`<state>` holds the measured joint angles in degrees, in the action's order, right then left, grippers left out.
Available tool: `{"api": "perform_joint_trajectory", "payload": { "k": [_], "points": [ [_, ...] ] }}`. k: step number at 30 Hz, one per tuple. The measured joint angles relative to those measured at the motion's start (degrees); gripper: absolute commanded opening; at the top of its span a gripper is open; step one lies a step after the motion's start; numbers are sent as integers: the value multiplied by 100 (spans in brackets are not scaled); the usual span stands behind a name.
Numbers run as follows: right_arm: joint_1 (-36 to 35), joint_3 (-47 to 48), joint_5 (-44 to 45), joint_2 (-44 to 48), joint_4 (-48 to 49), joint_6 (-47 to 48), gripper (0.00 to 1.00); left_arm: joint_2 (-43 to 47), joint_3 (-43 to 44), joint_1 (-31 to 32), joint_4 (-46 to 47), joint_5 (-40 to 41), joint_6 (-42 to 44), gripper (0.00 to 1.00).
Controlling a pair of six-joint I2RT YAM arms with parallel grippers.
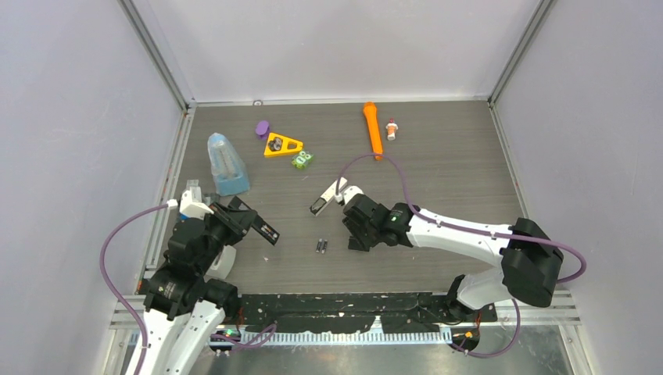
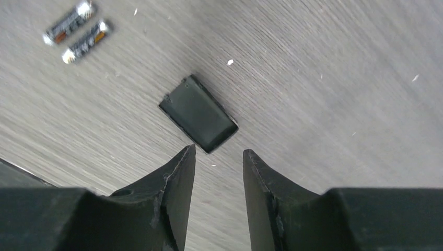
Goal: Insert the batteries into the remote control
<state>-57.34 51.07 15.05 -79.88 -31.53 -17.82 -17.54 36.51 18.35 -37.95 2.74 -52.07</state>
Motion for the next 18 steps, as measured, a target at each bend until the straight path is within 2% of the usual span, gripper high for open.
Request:
{"api": "perform_joint_trajectory", "payload": {
  "k": [10, 13, 18],
  "points": [
    [-24, -26, -426, 199, -140, 4111, 47, 2, 0, 0, 2, 68, 26, 0],
    [-24, -577, -560, 728, 223, 5329, 47, 2, 0, 0, 17, 76, 28, 0],
    [-24, -1320, -717, 986, 667, 6463, 48, 2, -4, 0, 223, 118, 26, 0]
  ]
}}
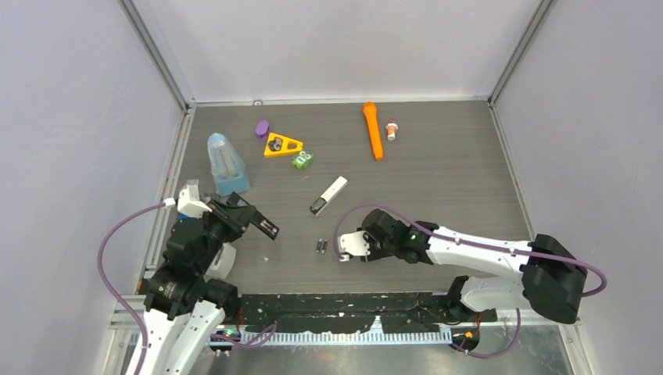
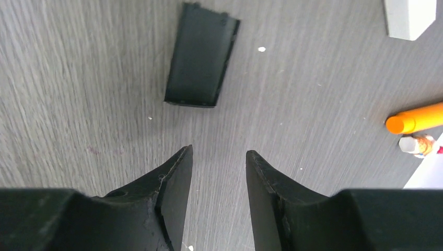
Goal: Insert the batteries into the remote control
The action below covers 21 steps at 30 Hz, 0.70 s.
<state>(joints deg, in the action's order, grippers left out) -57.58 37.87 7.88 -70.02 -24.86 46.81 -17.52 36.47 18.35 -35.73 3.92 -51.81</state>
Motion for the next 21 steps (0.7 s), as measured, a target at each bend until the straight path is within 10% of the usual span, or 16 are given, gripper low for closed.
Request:
{"api": "perform_joint_trajectory", "payload": {
  "k": [21],
  "points": [
    [-81, -710, -487, -610, 1967, 791, 45, -26, -216, 0, 424, -31, 129, 0]
  ]
}}
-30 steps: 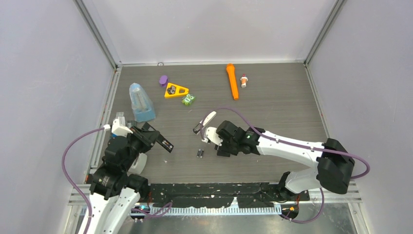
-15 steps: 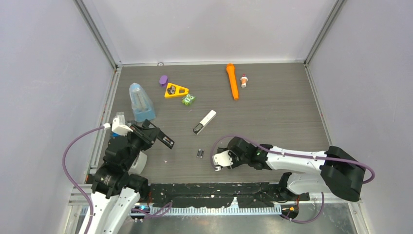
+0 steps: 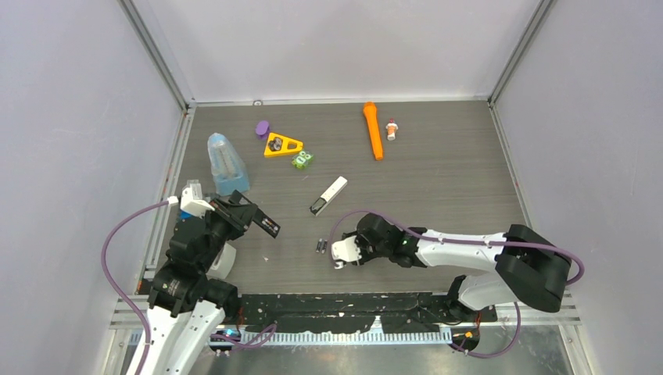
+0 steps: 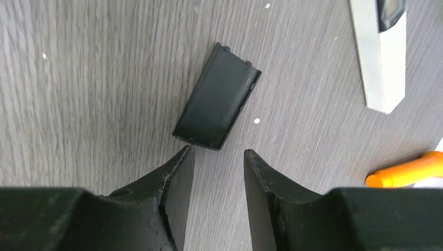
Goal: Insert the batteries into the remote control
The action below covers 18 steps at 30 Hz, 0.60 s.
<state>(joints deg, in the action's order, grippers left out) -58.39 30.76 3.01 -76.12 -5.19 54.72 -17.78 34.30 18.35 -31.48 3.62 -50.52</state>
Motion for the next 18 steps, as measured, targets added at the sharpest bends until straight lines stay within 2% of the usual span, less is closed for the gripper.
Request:
{"api": "perform_joint_trajectory", "payload": {
  "k": [7, 18],
  "points": [
    [-42, 380, -444, -153, 4, -114, 45, 2, -17, 0, 0, -9, 0, 0],
    [-52, 461, -627, -476, -22, -103, 47, 7, -55, 0, -2, -7, 0, 0]
  ]
}}
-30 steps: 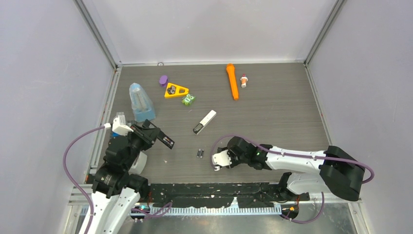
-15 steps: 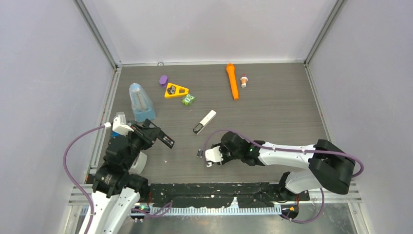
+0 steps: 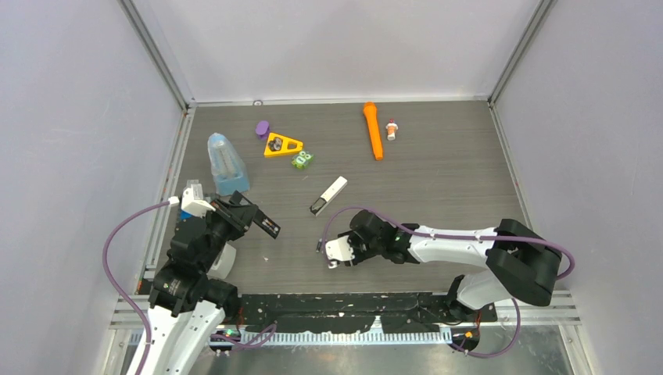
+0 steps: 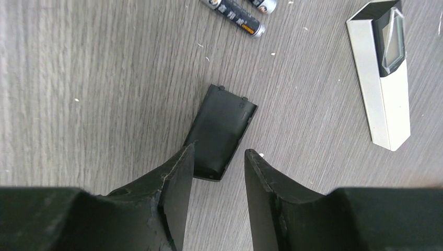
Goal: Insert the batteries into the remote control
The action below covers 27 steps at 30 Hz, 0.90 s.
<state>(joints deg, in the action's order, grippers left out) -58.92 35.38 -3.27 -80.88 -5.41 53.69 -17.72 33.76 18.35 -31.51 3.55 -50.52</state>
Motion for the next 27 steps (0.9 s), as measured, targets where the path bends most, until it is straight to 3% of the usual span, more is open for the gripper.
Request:
{"api": "perform_joint_trajectory", "payload": {
  "k": [13, 27],
  "points": [
    [15, -2, -79, 837, -20, -170, 47, 0, 0, 0, 0, -2, -2, 0],
    [15, -122, 127, 752, -627, 363, 45, 28, 0, 0, 0, -2, -2, 0]
  ]
}}
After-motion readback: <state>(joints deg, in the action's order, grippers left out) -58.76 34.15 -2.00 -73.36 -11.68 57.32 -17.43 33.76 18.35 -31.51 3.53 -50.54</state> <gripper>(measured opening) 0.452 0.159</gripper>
